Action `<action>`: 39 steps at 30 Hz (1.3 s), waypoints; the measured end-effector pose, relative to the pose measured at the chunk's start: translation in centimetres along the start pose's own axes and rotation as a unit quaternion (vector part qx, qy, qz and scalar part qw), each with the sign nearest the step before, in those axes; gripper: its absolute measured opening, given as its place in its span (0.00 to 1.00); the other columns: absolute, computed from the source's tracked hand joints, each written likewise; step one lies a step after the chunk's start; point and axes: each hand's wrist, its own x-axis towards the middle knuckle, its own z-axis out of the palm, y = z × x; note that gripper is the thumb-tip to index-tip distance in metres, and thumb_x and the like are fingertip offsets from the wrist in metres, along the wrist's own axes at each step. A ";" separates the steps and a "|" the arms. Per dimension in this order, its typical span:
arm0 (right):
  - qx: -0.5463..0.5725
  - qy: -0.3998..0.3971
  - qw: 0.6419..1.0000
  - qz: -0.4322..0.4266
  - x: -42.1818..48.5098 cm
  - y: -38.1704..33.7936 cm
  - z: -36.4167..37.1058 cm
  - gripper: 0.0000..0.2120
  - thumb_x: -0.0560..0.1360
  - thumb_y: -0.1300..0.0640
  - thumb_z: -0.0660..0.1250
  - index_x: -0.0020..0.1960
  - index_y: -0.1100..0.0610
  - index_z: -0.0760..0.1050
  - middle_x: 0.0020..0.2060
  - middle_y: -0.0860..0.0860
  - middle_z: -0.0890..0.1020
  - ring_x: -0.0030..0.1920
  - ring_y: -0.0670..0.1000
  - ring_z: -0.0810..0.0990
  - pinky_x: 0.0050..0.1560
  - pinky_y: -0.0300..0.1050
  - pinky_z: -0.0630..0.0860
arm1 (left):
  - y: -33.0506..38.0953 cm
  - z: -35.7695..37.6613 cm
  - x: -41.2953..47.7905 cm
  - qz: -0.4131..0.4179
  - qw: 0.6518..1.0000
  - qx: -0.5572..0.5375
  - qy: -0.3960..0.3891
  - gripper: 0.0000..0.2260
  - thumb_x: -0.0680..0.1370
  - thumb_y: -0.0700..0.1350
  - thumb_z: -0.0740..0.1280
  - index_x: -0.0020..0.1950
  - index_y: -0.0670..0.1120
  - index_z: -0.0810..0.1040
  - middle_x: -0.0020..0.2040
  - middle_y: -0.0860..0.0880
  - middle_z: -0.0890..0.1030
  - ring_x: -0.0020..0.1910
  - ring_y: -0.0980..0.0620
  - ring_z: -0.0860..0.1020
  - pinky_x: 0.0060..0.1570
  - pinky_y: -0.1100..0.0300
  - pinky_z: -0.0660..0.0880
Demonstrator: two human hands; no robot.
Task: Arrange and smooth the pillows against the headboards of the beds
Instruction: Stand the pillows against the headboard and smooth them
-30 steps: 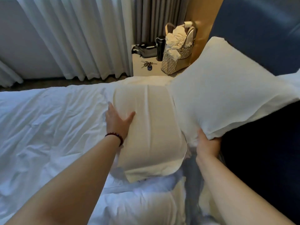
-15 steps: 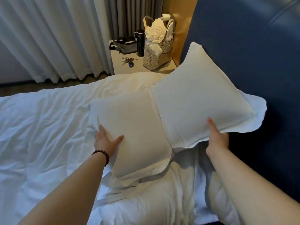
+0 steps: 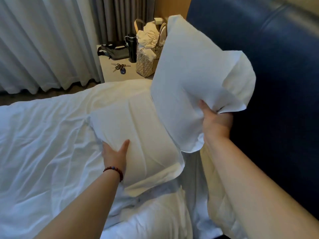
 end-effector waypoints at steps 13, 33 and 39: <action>-0.078 0.065 0.982 0.160 3.8 6.5 -6.4 0.19 0.69 0.48 0.77 0.53 0.56 0.76 0.45 0.44 0.80 0.43 0.47 0.78 0.50 0.38 0.70 | 0.1 5.9 2.2 -0.045 0.969 0.228 -0.082 0.44 0.74 0.58 0.70 0.79 0.51 0.43 0.73 0.38 0.62 0.68 0.35 0.67 0.64 0.42 0.68; -0.032 0.023 0.981 0.189 2.5 6.4 -5.1 0.18 0.71 0.42 0.73 0.55 0.53 0.77 0.47 0.45 0.81 0.43 0.48 0.79 0.48 0.41 0.70 | 0.2 1.3 2.1 -0.092 0.991 0.087 -0.031 0.23 0.70 0.55 0.74 0.55 0.43 0.71 0.54 0.45 0.77 0.50 0.43 0.75 0.54 0.47 0.74; -0.045 0.064 0.975 0.207 1.7 7.5 -6.0 0.22 0.71 0.41 0.73 0.53 0.58 0.77 0.47 0.48 0.82 0.46 0.51 0.80 0.47 0.42 0.72 | -2.0 -0.3 0.2 -0.087 0.975 0.199 -0.042 0.30 0.72 0.53 0.74 0.68 0.42 0.68 0.62 0.40 0.77 0.58 0.38 0.75 0.59 0.45 0.73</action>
